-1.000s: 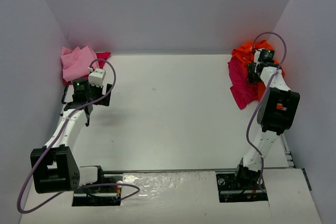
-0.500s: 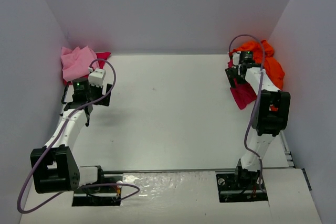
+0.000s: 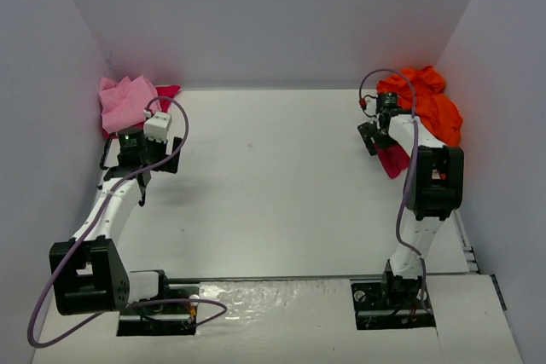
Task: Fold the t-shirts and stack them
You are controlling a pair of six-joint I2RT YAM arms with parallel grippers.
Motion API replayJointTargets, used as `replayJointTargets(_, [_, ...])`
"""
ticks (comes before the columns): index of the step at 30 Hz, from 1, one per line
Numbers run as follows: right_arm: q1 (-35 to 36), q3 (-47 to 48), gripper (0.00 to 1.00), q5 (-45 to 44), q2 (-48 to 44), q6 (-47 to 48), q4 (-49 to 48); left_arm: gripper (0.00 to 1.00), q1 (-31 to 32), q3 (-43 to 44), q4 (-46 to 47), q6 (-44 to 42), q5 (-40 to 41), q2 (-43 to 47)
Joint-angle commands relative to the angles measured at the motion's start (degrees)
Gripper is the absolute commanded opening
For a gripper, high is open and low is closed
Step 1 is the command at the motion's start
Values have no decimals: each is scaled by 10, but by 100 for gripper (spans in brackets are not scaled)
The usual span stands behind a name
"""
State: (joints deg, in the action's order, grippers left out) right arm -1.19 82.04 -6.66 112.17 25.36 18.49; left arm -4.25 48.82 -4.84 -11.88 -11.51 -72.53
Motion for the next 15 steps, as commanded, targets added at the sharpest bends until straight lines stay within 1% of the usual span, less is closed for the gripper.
replayJointTargets(1, [-10, 9, 73, -40, 12, -2, 5, 87, -4, 10, 26, -9, 3, 15])
replayJointTargets(3, [-15, 10, 71, -50, 28, 0, 6, 87, -4, 12, 25, -9, 3, 16])
replayJointTargets(7, [-31, 9, 64, -60, 48, -6, 8, 87, -4, 14, 24, -9, 3, 16])
replayJointTargets(8, [-34, 10, 61, -62, 51, -6, 8, 87, -3, 14, 23, -10, 3, 16])
replayJointTargets(9, [-35, 9, 52, -59, 54, -3, 9, 87, -3, 16, 22, -11, 2, 16])
replayJointTargets(10, [-37, 6, 39, -53, 57, 1, 10, 86, -3, 19, 20, -11, 0, 15])
replayJointTargets(12, [-37, 7, 5, -46, 60, 2, 16, 85, -3, 24, 17, -12, -8, 14])
replayJointTargets(13, [-37, 10, 0, -38, 60, 2, 22, 85, -3, 27, 15, -12, -10, 14])
replayJointTargets(15, [-31, 18, 0, -15, 51, 10, 36, 83, -2, 35, 12, -10, -12, 14])
